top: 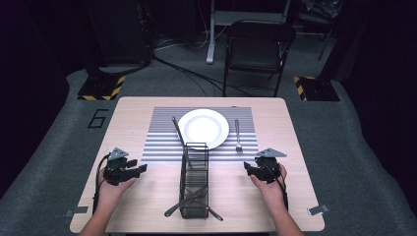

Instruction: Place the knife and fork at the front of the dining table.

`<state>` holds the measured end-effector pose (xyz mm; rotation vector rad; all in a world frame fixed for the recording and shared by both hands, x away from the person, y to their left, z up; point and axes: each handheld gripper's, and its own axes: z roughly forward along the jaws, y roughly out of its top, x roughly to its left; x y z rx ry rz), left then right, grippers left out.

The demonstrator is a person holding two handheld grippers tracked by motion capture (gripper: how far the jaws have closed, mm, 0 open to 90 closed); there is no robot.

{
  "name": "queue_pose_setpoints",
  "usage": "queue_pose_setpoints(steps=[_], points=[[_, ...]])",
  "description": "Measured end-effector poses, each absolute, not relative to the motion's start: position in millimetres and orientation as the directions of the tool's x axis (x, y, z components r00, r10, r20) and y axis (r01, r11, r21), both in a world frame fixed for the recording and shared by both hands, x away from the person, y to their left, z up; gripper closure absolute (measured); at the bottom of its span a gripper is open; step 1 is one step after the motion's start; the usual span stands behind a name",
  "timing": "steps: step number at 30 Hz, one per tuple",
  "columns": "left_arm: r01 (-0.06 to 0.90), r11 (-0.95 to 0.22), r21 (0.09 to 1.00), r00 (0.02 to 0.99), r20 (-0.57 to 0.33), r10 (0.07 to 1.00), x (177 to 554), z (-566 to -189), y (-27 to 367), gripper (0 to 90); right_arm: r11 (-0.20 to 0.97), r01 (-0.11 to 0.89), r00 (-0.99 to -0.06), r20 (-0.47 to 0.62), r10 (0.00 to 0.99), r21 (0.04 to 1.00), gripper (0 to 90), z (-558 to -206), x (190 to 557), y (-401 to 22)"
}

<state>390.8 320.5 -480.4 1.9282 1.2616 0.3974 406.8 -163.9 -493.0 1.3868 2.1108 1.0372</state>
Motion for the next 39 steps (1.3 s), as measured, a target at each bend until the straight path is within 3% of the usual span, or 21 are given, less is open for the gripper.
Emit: queue_pose_setpoints(steps=[21,32,34,39], points=[[0.544,-0.261,0.797,0.584,-0.137,0.800,396.9,-404.3,271.7,52.2,0.222,0.630,-0.421,0.087,0.903,0.744,43.6,-498.6,408.8,-164.3],[0.512,-0.281,0.812,0.605,-0.108,0.789,403.2,-385.8,253.5,47.2,0.226,0.628,-0.427,0.086,0.900,0.745,45.5,-499.2,409.1,-165.1],[0.510,-0.286,0.811,0.621,-0.117,0.775,404.8,-383.7,251.0,52.4,0.227,0.627,-0.429,0.087,0.899,0.746,45.6,-499.2,409.3,-165.1],[0.523,-0.276,0.807,0.622,-0.139,0.771,408.0,-381.0,244.2,53.3,0.223,0.630,-0.426,0.091,0.900,0.744,45.7,-499.1,409.2,-165.3]])
